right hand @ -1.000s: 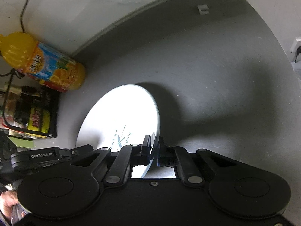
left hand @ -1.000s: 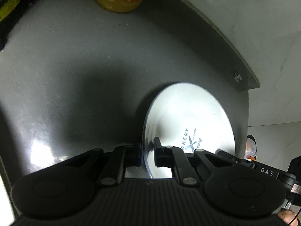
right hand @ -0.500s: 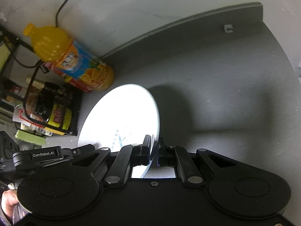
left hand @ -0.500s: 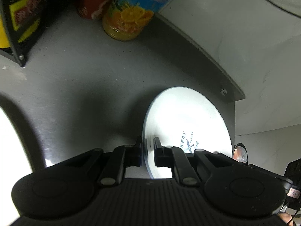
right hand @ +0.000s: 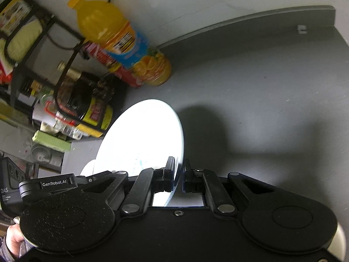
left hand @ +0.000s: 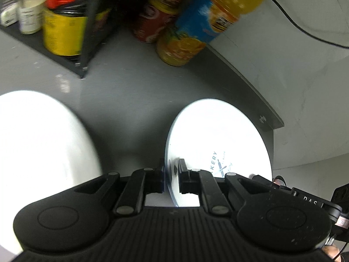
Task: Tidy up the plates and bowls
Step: 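Lift the 'BAKERY' plate and carry it over the 'Sweet' plate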
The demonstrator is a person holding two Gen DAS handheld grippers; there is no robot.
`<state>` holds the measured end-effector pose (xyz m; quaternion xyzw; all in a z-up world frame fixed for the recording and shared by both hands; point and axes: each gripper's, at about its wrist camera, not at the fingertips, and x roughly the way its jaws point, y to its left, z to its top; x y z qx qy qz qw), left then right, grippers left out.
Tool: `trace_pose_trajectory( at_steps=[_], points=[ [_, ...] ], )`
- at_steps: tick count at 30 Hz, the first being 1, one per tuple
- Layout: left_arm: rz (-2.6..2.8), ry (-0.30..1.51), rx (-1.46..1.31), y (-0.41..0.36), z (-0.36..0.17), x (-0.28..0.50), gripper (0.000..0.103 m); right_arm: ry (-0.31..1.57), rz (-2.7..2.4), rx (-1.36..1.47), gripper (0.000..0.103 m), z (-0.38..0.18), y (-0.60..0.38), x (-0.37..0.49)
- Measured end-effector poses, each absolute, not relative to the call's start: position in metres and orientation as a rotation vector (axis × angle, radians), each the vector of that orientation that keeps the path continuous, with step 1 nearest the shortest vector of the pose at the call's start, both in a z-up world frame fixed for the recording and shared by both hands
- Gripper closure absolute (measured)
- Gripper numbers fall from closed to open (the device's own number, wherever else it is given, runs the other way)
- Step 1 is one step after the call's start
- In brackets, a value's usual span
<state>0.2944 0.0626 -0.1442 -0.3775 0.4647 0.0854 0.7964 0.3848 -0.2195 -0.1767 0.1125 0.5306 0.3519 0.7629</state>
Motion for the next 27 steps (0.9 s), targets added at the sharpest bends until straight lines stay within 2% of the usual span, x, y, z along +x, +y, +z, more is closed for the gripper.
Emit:
trace_pose_trajectory(
  at_steps=[27],
  points=[
    [0.390,0.959,-0.929,0.132,-0.163,0.158,0.094,1.244,0.917,0.092,0.096,-0.198,-0.137,0.303]
  ],
)
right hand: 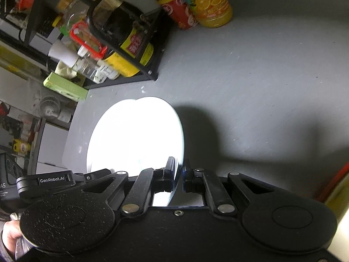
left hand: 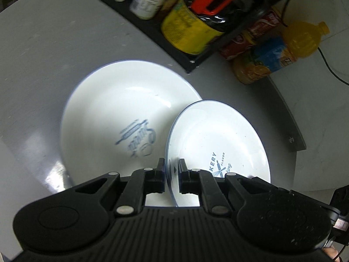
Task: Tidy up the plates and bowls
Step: 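Lift the 'BAKERY' plate and carry it over the 'Sweet' plate, then lower the 'BAKERY' plate onto the 'Sweet' plate and open right gripper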
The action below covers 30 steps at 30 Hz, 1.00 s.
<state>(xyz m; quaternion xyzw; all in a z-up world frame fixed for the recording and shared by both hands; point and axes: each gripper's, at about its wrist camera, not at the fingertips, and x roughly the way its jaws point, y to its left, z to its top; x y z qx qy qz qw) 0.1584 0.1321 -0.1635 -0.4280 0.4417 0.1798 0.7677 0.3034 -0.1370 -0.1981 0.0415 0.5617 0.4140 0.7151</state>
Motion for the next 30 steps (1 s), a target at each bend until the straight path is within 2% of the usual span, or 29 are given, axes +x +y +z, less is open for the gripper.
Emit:
trace_pose_trajectory(
  at_steps=[22,30],
  points=[
    [0.499,0.933,-1.012,0.159,-0.194,0.136,0.090,1.228,0.890,-0.085,0.097,-0.195,-0.083,0.280],
    [0.563,0.895,-0.966,0.162,-0.196,0.136,0.089,1.219,0.883,-0.143,0.096,-0.198,-0.071,0.271]
  ],
)
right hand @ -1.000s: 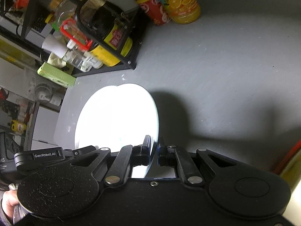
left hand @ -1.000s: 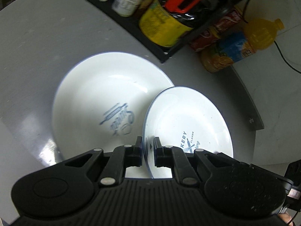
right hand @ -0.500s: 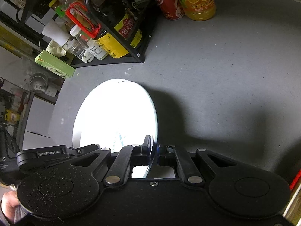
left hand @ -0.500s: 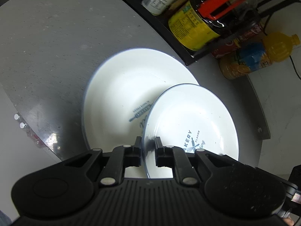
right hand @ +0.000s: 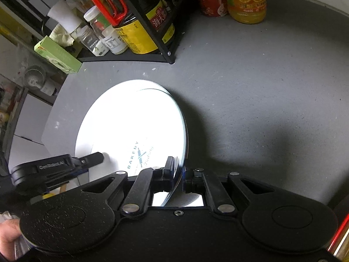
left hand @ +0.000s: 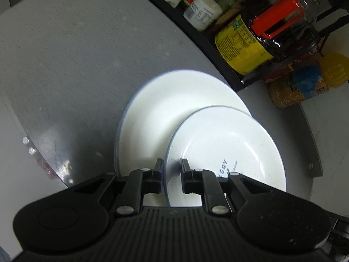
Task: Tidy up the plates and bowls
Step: 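Lower the 'BAKERY' plate onto the 'Sweet' plate and open right gripper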
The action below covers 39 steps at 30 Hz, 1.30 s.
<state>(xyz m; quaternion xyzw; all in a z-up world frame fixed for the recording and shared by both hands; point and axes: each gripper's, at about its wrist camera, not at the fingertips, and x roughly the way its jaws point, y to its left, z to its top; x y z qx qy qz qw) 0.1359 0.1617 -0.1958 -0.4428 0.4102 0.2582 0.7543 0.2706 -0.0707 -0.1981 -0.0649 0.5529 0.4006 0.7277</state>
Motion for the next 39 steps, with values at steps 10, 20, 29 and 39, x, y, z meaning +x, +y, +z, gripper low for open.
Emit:
trace_pose_trajectory(
  at_steps=[10,20,29,39],
  points=[
    [0.594,0.784,-0.912,0.163,-0.167,0.107,0.089,1.244,0.862,-0.170,0.093,-0.205,-0.061,0.273],
    [0.652,0.760,-0.915,0.166,-0.172,0.106,0.048,1.239,0.819,-0.212,0.082,-0.210,-0.045,0.270],
    [0.705,0.794,-0.916,0.162,-0.197,0.109,0.060,1.233,0.808,-0.189,0.080,-0.217,-0.042,0.272],
    [0.720,0.820,-0.809,0.158,-0.190,0.119,0.067,1.235,0.808,-0.070,0.066,-0.207,-0.057,0.267]
  ],
)
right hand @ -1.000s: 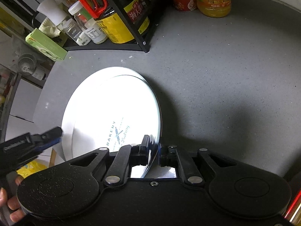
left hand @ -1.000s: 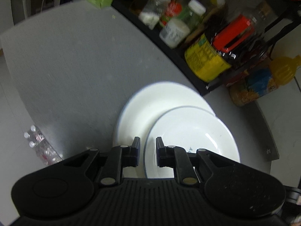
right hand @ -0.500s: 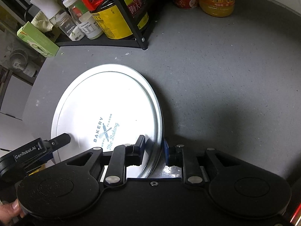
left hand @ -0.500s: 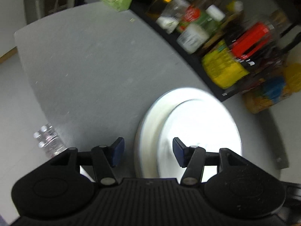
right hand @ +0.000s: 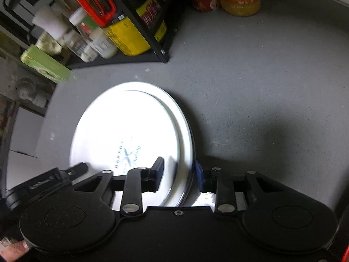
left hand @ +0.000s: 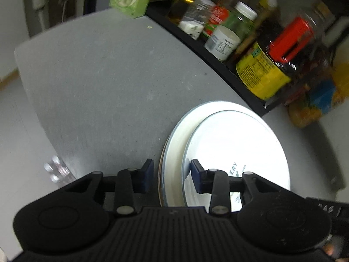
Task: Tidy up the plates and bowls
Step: 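Lower the 'BAKERY' plate onto the 'Sweet' plate and open right gripper, then move the right gripper to the red bowl holding cream bowls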
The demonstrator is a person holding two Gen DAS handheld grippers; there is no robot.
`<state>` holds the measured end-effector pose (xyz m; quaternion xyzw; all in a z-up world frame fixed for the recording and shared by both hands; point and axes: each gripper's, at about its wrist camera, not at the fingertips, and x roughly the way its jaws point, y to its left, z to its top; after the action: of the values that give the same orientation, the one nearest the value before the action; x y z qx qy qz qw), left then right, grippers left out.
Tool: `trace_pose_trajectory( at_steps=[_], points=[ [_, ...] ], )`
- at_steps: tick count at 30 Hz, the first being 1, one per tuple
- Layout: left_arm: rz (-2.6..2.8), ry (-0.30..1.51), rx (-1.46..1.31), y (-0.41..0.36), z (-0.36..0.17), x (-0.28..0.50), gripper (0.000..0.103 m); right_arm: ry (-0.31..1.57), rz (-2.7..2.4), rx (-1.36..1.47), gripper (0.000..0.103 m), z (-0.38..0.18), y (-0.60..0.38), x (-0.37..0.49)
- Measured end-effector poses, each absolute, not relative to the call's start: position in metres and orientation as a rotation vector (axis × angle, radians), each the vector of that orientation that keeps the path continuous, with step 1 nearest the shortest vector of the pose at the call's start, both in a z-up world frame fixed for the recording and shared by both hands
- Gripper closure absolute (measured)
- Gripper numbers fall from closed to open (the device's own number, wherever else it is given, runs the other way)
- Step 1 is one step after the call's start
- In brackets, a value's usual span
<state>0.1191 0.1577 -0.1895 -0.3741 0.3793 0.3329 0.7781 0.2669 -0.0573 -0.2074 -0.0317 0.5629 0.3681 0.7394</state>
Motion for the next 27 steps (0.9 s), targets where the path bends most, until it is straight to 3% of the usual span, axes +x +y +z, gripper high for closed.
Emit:
trace_pose_trajectory(
  at_steps=[7,11,18,27],
  points=[
    [0.731,0.894,-0.773,0.152,-0.172,0.125,0.060,1.145,0.853,-0.010,0.040,-0.168,-0.083,0.254],
    [0.727,0.891,-0.729,0.141,-0.155,0.131,0.045,1.112,0.834,0.015,0.031,-0.157,-0.099,0.255],
    [0.634,0.904,-0.648,0.115,-0.129,0.151,0.034,1.012,0.802,0.089,0.014,-0.128,-0.144,0.258],
    [0.481,0.889,-0.574,0.063,-0.108,0.182,0.020,0.937,0.626,0.097,0.008,-0.114,-0.214,0.264]
  ],
)
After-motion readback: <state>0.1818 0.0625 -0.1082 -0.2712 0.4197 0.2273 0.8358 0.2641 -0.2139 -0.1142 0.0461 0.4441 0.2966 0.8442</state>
